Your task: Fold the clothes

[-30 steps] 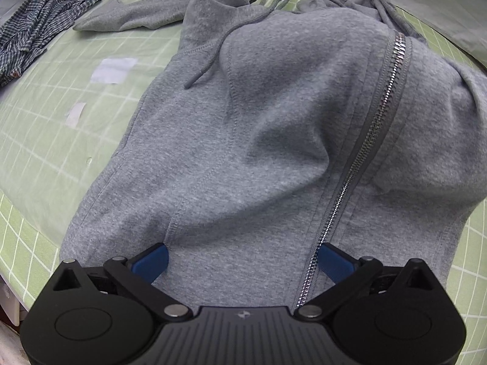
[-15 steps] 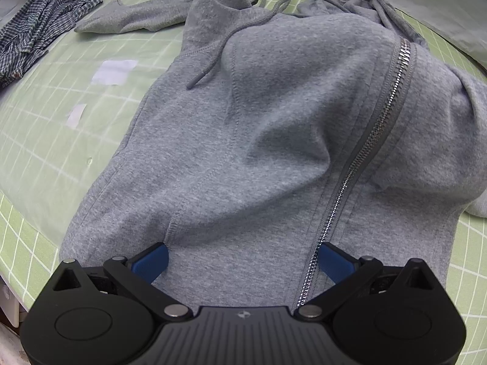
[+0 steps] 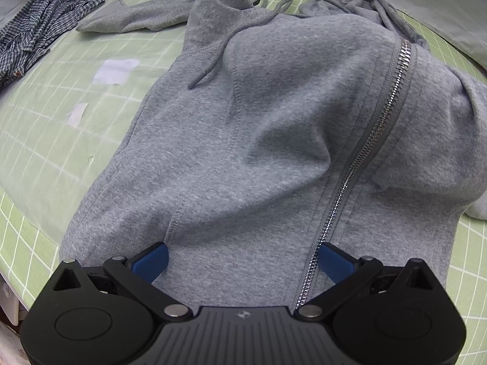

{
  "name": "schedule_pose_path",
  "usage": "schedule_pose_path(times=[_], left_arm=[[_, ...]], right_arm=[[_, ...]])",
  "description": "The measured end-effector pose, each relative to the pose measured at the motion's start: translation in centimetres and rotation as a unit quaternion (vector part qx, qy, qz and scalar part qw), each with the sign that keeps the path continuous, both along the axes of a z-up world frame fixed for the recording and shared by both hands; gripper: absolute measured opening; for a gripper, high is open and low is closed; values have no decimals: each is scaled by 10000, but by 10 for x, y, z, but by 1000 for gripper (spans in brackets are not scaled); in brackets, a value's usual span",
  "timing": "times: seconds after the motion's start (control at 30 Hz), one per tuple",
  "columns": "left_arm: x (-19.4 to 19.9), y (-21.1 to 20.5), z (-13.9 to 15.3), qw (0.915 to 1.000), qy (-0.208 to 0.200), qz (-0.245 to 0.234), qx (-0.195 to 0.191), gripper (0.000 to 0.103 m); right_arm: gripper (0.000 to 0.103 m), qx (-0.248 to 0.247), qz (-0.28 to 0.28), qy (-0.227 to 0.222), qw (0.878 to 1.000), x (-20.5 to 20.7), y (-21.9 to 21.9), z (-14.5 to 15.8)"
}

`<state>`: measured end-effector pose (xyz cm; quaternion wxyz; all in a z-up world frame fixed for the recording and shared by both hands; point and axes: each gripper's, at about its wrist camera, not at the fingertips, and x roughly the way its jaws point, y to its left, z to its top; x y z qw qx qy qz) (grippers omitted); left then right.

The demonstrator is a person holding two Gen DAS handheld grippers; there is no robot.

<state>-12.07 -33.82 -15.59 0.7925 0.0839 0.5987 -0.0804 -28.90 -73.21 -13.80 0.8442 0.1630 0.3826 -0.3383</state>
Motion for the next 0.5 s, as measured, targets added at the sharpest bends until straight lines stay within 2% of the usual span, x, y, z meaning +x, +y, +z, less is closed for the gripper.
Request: schedule_pose_path(times=[0.1,0.17,0.2,0.23,0.3,0.33,0.4,0.5], left_arm=[[0,-1,1,10000,-7,7,-4,103],[-1,-2,2,10000,-17,15,-9,103],[-1,-3,2,10000,-22,21,-12,103],[-1,-3,2,10000,-25,26,-13,103],[-1,-4,3,10000,-25,31,-15,103],[-2,-5,4,10000,-25,31,-15,103],[-2,-6,4,10000,-26,29,-15,103],[-2,-8,6,10000,-29,27,-15,103]], right_arm=[[60,60,188,383,9991,13,-3,-17],[60,248,212,482,9983,15,-6,-23],[56,343,224,530,9978,16,-7,-26],[44,377,275,524,9975,15,-8,-26],[31,441,380,511,9970,13,-10,-26],[21,473,448,423,9970,12,-11,-23],[18,483,506,189,9974,8,-13,-14],[17,51,456,-335,9984,-1,-12,15]])
